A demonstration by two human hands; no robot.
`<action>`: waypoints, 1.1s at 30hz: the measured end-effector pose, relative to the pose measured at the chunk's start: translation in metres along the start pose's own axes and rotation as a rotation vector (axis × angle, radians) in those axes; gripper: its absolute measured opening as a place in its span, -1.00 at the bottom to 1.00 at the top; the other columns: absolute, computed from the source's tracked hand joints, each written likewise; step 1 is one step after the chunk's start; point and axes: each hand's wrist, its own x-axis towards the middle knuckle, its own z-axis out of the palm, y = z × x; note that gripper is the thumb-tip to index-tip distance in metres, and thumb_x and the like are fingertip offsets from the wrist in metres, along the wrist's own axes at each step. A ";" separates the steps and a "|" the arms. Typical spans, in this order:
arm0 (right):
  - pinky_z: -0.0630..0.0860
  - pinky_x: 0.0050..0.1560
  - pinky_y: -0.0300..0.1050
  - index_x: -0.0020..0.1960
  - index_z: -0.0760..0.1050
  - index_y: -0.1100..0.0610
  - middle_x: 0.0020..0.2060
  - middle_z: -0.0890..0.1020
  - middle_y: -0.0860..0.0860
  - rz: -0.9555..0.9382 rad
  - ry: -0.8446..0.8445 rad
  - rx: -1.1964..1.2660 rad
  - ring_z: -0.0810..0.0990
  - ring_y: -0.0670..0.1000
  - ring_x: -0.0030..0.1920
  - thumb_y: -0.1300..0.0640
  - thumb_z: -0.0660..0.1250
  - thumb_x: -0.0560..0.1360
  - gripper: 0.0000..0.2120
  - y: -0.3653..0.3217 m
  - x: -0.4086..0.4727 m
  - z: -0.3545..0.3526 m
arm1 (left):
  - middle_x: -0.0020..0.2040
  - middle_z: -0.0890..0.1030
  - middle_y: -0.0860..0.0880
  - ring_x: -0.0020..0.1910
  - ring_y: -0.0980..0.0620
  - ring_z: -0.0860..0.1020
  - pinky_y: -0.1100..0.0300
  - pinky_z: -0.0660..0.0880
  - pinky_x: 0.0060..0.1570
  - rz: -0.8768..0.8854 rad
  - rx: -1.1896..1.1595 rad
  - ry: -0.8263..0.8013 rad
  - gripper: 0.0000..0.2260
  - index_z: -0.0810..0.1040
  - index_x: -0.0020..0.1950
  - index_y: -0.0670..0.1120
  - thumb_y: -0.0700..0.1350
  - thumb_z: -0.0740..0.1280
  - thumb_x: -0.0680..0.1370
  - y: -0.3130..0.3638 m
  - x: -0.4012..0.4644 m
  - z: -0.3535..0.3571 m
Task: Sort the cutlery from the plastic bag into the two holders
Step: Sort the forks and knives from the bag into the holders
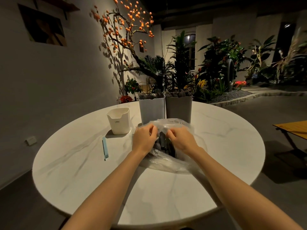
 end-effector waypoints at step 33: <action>0.50 0.15 -0.04 0.23 0.51 0.27 0.16 0.57 0.19 0.289 -0.510 -0.273 0.54 0.18 0.15 0.27 0.25 0.54 -0.72 -0.017 0.029 -0.004 | 0.16 0.57 -0.03 0.19 -0.01 0.47 0.06 0.38 0.27 -0.173 -0.028 -0.063 -0.81 0.57 0.12 -0.05 -0.17 0.23 0.56 -0.017 0.003 0.020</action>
